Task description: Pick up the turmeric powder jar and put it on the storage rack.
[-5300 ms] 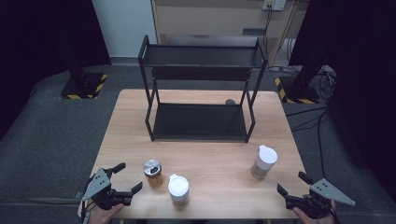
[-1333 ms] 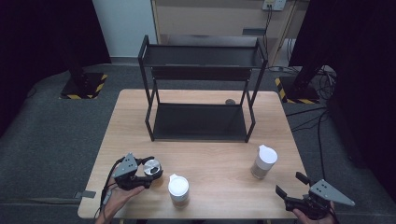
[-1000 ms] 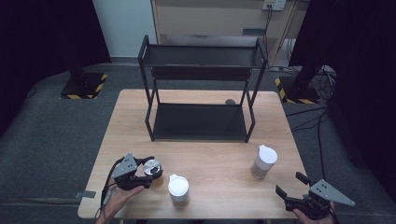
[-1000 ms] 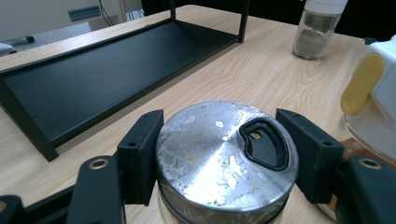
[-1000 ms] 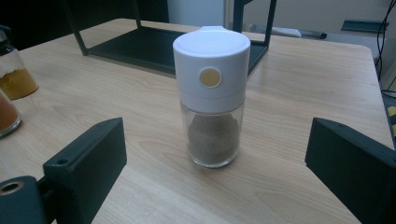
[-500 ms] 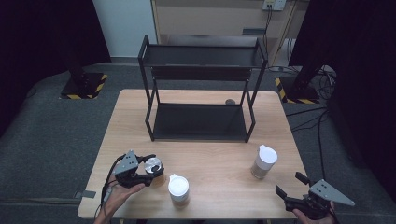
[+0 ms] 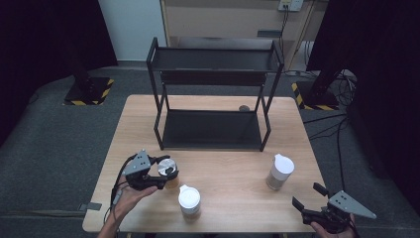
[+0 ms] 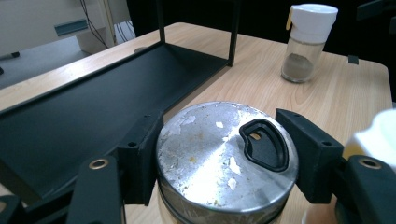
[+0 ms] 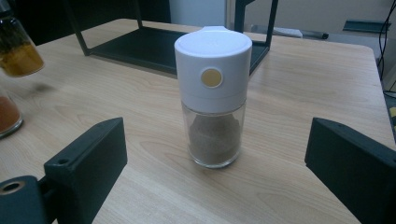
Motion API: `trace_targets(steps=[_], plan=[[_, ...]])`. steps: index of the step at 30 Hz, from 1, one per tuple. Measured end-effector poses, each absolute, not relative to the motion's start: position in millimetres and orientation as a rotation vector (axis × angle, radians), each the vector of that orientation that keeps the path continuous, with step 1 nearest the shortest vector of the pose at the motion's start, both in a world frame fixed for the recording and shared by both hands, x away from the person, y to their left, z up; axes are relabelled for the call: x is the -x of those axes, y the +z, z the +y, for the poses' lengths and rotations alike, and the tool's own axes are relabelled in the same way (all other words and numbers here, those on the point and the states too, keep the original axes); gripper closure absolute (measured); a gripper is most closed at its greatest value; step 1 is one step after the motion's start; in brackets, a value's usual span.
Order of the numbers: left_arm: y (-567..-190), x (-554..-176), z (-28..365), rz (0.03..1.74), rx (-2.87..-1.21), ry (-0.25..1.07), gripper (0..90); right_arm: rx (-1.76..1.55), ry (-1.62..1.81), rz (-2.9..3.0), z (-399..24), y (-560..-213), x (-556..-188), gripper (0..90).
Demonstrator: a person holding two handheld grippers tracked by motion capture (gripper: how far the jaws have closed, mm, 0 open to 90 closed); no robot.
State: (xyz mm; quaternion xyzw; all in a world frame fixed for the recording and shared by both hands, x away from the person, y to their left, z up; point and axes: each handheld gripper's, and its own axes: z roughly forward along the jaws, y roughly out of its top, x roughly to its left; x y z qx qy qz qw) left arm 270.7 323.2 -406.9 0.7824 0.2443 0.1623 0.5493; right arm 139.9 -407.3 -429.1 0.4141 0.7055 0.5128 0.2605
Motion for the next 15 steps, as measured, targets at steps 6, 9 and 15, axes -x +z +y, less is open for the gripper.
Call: trace_targets(steps=[6, 9, 15], plan=[[-399.2, -279.8, 317.2, 0.568, -1.848, 0.383, 34.1, -1.121, 1.388, 1.91, -407.3, -429.1, -139.8, 5.8], [-395.0, -285.1, 313.3, 0.562, -1.849, 0.386, 34.1, -1.121, 1.389, 1.91, -407.4, -429.2, -139.8, 5.8], [-388.7, -295.4, 308.4, 0.564, -1.851, 0.395, 34.1, -1.121, 1.392, 1.909, -407.8, -429.4, -139.7, 5.8]])
